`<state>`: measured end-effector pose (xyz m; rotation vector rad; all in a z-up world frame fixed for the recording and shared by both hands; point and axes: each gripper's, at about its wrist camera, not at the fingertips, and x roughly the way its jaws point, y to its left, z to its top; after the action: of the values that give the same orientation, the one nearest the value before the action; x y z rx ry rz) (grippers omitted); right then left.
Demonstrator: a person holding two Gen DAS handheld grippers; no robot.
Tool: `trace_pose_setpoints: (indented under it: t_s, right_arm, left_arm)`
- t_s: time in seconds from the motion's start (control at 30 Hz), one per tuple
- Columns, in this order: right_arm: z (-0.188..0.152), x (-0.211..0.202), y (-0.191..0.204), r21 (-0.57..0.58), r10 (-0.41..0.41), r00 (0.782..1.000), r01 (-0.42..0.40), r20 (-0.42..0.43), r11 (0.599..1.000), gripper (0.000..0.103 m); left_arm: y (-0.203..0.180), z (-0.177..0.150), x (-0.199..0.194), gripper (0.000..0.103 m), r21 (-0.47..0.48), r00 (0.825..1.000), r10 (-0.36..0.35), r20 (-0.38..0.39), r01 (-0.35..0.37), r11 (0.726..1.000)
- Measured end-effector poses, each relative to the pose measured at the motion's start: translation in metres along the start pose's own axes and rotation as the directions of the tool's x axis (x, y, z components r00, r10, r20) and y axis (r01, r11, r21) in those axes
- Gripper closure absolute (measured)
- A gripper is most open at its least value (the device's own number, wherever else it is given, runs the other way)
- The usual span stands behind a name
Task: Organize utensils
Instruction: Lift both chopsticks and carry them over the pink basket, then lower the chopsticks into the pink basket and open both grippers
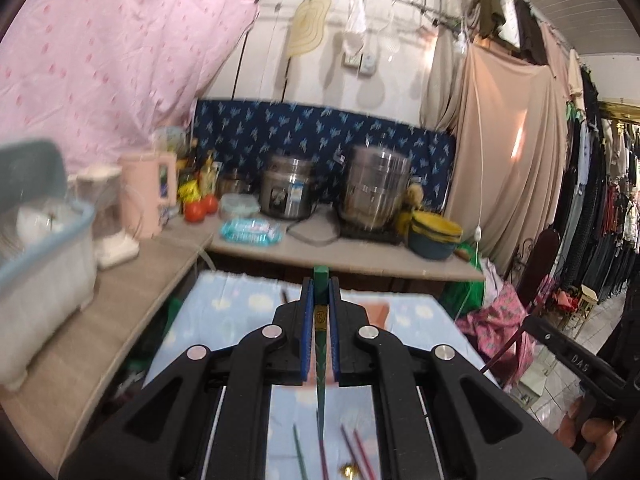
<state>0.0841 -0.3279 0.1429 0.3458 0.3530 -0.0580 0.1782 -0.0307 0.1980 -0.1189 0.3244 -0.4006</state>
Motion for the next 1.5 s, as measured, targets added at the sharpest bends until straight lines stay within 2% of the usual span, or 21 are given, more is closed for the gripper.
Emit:
trace_pose_setpoints:
  t_s: [0.3, 0.53, 0.67, 0.8, 1.13, 1.17, 1.2, 1.23, 1.27, 1.3, 1.5]
  right_arm:
    - [0.069, 0.047, 0.019, 0.008, 0.059, 0.994, -0.06, 0.089, 0.998, 0.096]
    - [0.098, 0.091, 0.031, 0.033, 0.101, 0.987, -0.106, 0.128, 0.994, 0.096]
    - [0.101, 0.117, 0.035, 0.038, 0.102, 0.988, -0.107, 0.116, 0.993, 0.096]
    - [0.086, 0.148, 0.033, 0.036, 0.093, 0.994, -0.095, 0.056, 0.995, 0.096]
    - [0.047, 0.187, 0.027, 0.023, 0.062, 0.997, -0.061, -0.055, 0.998, 0.095]
    - [0.045, 0.187, 0.028, 0.019, 0.056, 0.997, -0.055, -0.057, 0.998, 0.09]
    - [0.043, 0.186, 0.028, 0.012, 0.048, 0.998, -0.047, -0.052, 0.999, 0.081]
    - [0.042, 0.184, 0.029, 0.006, 0.044, 0.998, -0.044, -0.047, 0.999, 0.076]
    - [0.042, 0.183, 0.029, 0.005, 0.043, 0.998, -0.043, -0.04, 0.999, 0.067]
    - [0.041, 0.18, 0.028, 0.005, 0.04, 0.999, -0.04, -0.03, 0.999, 0.063]
    - [0.038, 0.166, 0.027, 0.005, 0.036, 0.999, -0.036, -0.024, 0.999, 0.063]
  left_arm:
    - [-0.013, 0.065, 0.042, 0.096, 0.024, 0.993, 0.008, 0.115, -0.011, 1.0]
    - [-0.009, 0.088, 0.083, 0.096, 0.025, 0.99, 0.03, 0.141, -0.034, 0.999]
    - [-0.001, 0.079, 0.107, 0.096, 0.023, 0.993, 0.048, 0.106, -0.05, 0.998]
    - [0.008, 0.056, 0.131, 0.096, 0.008, 0.998, 0.055, 0.041, -0.055, 0.998]
    - [0.024, 0.025, 0.153, 0.095, -0.016, 0.997, 0.063, -0.041, -0.064, 0.998]
    - [0.025, 0.024, 0.152, 0.093, -0.024, 0.997, 0.063, -0.04, -0.064, 0.998]
    - [0.026, 0.023, 0.152, 0.079, -0.029, 0.997, 0.069, -0.04, -0.07, 0.997]
    - [0.027, 0.023, 0.15, 0.059, -0.035, 0.997, 0.074, -0.038, -0.075, 0.997]
    - [0.028, 0.022, 0.147, 0.052, -0.04, 0.996, 0.083, -0.031, -0.084, 0.996]
    - [0.029, 0.021, 0.143, 0.051, -0.044, 0.996, 0.088, -0.014, -0.088, 0.995]
    - [0.027, 0.017, 0.131, 0.051, -0.023, 0.994, 0.104, -0.031, -0.105, 0.994]
